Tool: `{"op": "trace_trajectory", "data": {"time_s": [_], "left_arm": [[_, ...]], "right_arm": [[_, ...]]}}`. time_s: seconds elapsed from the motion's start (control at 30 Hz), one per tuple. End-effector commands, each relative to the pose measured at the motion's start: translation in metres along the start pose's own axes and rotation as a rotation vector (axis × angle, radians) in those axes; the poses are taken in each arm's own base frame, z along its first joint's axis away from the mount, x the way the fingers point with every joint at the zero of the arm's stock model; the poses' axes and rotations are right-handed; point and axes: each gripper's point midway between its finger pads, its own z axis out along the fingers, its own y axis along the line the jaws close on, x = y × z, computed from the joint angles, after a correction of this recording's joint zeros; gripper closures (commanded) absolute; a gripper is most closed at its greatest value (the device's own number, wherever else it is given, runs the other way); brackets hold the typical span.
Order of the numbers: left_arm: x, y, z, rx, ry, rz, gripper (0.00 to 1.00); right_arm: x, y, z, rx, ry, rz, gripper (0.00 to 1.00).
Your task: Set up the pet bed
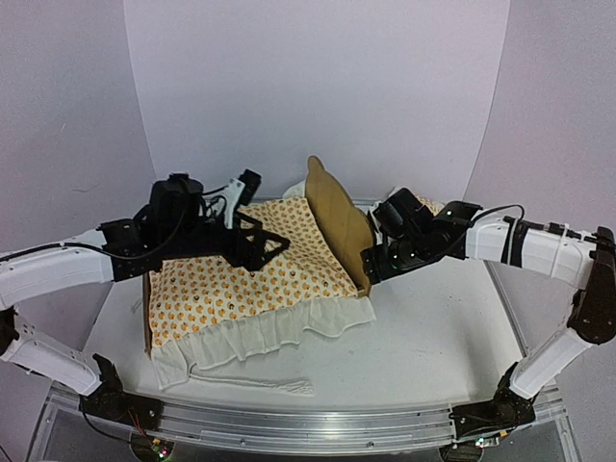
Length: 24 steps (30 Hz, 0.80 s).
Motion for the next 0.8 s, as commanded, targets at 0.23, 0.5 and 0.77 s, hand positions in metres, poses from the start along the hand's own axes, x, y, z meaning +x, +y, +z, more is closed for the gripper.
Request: {"op": "trace_trajectory", "data": {"time_s": [0.23, 0.5, 0.77], "left_arm": [[0.058, -0.11, 0.115, -0.176, 0.045, 0.574, 0.04], [0.106, -0.118, 0.184, -0.404, 0.119, 0.932, 0.01], [0.117, -0.082, 0.205, -0.603, 0.121, 0.992, 0.15]], "right_arm": [[0.095, -0.075, -0.068, -0.124, 0.28, 0.074, 0.02], [0.148, -0.069, -0.059, -0.199, 0.35, 0.085, 0.02], [0.16, -0.059, -0.055, -0.257, 0.37, 0.119, 0.02]]}}
